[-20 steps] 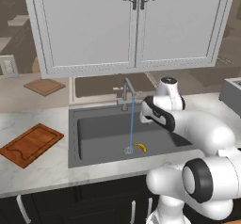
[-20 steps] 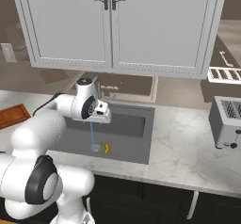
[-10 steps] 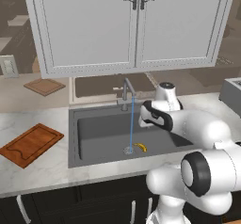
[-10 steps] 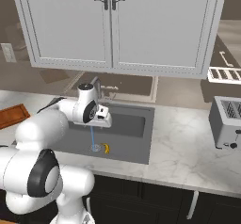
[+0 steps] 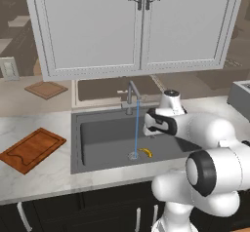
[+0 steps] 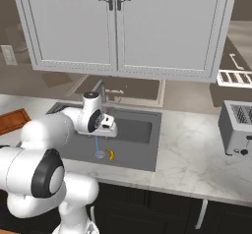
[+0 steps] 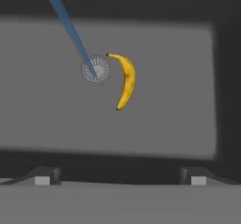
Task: Pick the banana from the sink and place it on the cutting board to airdry. Then turn off the sink faucet.
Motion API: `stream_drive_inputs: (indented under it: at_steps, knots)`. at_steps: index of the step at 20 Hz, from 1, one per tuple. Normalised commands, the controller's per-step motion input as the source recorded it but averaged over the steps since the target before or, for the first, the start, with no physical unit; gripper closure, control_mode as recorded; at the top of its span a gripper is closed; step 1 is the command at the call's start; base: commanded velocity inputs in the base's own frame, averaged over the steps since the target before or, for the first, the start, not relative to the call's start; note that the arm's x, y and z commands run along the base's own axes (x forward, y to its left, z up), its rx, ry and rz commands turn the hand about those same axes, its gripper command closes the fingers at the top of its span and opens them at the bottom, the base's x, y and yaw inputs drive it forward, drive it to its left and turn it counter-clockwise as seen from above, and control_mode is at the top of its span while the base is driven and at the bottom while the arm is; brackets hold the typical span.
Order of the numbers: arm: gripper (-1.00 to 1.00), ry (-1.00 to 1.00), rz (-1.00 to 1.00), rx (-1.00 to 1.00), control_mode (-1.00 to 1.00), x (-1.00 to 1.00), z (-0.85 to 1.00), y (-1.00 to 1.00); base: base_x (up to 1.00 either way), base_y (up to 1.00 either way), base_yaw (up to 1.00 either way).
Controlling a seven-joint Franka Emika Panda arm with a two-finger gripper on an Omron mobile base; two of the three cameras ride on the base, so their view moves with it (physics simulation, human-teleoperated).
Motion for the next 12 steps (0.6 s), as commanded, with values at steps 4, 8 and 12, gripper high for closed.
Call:
stream_drive_inputs:
  at_steps: [4,8,12]
  knots:
    - [-1.0,0.03,0.0,0.0,-1.0,0.0,-0.31,0.0,0.0,0.0,0.0]
    - [-1.0,0.02,0.0,0.0,-1.0,0.0,-0.25,0.0,0.0,0.0,0.0]
    - [-1.0,0.01,0.0,0.0,-1.0,0.02,-0.17,0.0,0.0,0.0,0.0]
